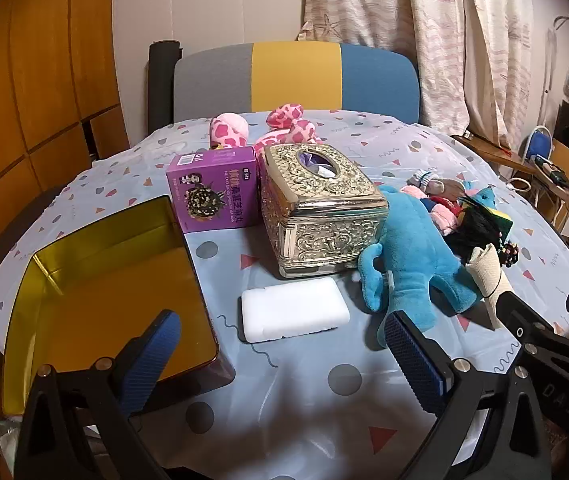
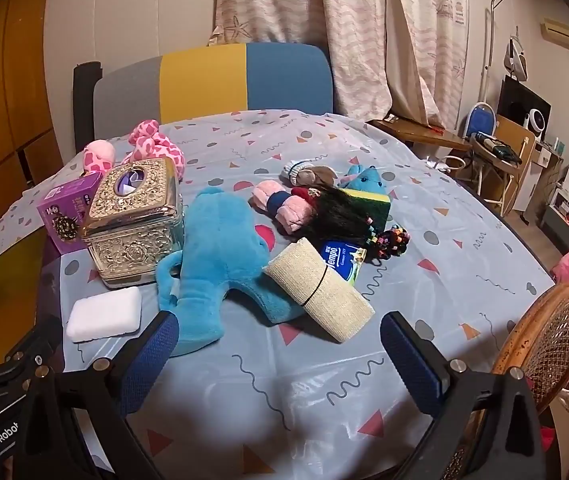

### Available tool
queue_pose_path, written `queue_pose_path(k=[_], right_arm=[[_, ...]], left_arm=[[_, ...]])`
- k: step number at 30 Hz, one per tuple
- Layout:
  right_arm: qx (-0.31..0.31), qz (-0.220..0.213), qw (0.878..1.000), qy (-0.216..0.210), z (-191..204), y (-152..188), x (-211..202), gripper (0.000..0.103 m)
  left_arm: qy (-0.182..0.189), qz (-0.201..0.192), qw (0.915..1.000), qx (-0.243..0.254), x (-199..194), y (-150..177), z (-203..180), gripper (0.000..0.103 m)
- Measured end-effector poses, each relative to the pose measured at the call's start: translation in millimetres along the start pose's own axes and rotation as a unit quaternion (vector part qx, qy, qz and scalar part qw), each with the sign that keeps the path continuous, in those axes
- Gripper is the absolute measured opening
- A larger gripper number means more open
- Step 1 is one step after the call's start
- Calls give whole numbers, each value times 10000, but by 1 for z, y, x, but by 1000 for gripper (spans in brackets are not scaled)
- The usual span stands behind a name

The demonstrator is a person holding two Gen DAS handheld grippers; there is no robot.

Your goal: Organize soft objects

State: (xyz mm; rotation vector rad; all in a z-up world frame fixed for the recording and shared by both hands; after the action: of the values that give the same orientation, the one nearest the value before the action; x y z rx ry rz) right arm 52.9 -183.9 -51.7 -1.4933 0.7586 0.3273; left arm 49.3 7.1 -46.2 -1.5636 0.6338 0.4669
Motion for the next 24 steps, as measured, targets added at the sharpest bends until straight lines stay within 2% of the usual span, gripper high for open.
queue_pose_path(k=[24], right_arm=[[-59, 15, 9999, -97, 7, 2, 1, 103]], left_arm=[[-122, 21, 9999, -82, -2, 2, 6, 103]])
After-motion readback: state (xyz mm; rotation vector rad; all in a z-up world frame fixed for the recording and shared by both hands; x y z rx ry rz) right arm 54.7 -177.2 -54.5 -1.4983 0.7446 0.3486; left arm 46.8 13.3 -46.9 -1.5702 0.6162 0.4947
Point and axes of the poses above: each gripper's, at about its wrist camera, not at the fingertips, and x roughly the way its jaws point, z to its left, y to its underside, the point moved 7 cm from there along x, roughly the way its jaws point, and after that the axes turned 8 degrees about y, right-handed, at the moved point
